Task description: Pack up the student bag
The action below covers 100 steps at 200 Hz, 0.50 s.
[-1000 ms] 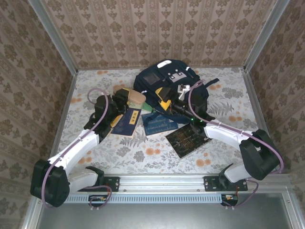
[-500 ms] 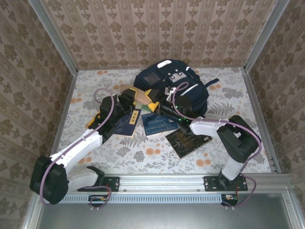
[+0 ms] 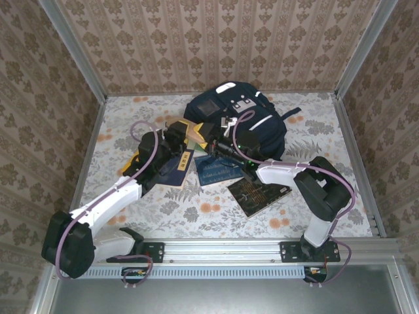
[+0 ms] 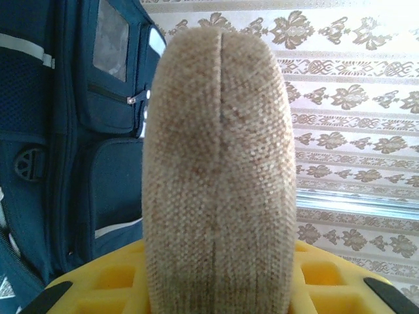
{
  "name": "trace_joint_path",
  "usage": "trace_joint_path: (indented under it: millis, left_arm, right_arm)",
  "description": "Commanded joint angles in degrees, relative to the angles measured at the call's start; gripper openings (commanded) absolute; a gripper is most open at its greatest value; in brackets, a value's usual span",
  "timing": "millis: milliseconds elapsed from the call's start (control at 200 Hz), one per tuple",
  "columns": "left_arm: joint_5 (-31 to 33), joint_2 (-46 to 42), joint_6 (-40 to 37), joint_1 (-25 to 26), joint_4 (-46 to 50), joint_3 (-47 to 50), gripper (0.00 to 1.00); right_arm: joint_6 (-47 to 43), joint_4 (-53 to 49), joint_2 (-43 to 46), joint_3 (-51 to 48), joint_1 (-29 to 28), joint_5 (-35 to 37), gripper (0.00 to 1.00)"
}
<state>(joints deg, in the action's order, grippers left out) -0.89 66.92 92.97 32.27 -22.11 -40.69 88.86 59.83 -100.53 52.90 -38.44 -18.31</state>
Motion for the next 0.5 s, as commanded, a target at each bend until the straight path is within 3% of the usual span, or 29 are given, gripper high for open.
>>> trace_joint_path:
  millis: [0, 55, 165, 275, 495]
  left_arm:
    - [0.2, -0.1, -0.1, 0.6, 0.3, -1.8, 0.27]
    - [0.2, -0.1, -0.4, 0.6, 0.6, -1.9, 0.32]
    - [-0.1, -0.4, -2.0, 0.7, 3.3, -3.3, 0.54]
    - [-0.5, -0.7, -6.9, 0.5, 7.9, -5.9, 0.68]
    - [0.2, -0.2, -23.6, -0.5, 23.5, -14.8, 0.78]
  right_arm:
    - [0.2, 4.2, -0.3, 1.1, -0.5, -0.5, 0.41]
    - [0.1, 4.0, 0.0, 0.9, -0.5, -0.2, 0.39]
    - [0.3, 3.3, 0.3, 0.2, 0.1, 0.3, 0.39]
    - [0.3, 2.9, 1.2, -1.3, 1.5, 0.9, 0.39]
    - [0.0, 1.8, 5.7, -8.0, 8.2, 1.6, 0.39]
